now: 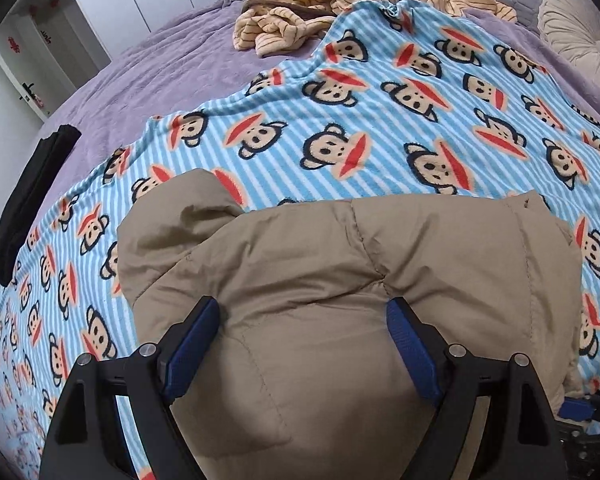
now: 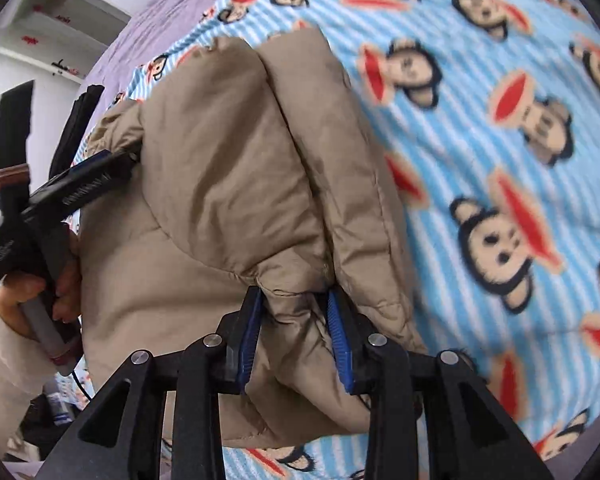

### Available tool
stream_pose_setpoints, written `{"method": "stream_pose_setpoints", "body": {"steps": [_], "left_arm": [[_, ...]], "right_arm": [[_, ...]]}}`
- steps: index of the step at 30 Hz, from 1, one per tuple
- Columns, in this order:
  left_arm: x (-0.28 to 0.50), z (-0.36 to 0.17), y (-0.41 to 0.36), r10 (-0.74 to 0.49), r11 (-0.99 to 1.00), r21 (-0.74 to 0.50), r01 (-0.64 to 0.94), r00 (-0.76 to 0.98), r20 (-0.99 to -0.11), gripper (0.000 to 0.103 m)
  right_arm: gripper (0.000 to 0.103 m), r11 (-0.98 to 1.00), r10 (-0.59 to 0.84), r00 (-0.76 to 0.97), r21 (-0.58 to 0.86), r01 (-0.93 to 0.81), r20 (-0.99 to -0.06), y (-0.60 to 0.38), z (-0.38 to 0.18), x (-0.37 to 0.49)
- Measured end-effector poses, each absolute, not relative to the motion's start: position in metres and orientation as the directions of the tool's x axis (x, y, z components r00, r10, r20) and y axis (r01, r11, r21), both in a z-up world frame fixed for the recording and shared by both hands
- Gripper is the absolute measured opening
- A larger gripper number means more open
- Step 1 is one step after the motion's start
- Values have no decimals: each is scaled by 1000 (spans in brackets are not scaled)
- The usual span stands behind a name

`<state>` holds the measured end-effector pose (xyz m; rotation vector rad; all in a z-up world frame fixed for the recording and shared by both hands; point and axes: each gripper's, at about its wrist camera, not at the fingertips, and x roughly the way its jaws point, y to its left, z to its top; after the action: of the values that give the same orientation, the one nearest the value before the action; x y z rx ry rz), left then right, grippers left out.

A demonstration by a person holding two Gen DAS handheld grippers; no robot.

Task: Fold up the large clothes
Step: 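Lower the held jacket bundle onto the blanket with both tools, then open both tools and release the jacket bundle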

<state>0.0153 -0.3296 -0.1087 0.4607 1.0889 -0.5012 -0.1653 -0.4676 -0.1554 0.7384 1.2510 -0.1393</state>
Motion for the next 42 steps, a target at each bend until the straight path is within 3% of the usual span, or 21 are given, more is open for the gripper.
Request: {"method": "stream_pose_setpoints", "body": {"steps": [6,14,26,28,30,37,38,39,42], "left_arm": [[-16,-70,-276,-203,848,-7,530,313,-928,86],[-67,-108,-232,-156,898,-68,435,170,-973,87],[-70,-82,-217,-156,888,-62,456,171,-973,87],[-73,-78,-211,-155,884,-55,464,179,-972,87],[-76,-76,-204,-159,882,-61,467,175,-972,87],[-88,-70,-180,-167,886,-51,460,214,-962,87],[-89,-69,-177,-165,888,-48,457,219,-962,91],[-89,-69,-175,-159,892,-42,451,224,-962,103],[-90,-67,-167,-161,898,-42,438,238,-958,103]], "right_arm": [[35,759,338,316,455,465,-887,-467,-164,-167],[35,764,359,288,457,456,-888,-468,-186,-158],[37,781,288,236,370,502,-928,-450,-153,-143],[40,779,280,251,372,505,-927,-445,-140,-142],[49,784,260,270,366,501,-927,-438,-129,-142],[57,800,205,311,342,493,-928,-413,-106,-147],[57,799,197,312,336,498,-930,-410,-104,-147],[57,798,190,314,332,502,-930,-408,-102,-147],[64,801,175,322,325,503,-930,-403,-97,-150]]}}
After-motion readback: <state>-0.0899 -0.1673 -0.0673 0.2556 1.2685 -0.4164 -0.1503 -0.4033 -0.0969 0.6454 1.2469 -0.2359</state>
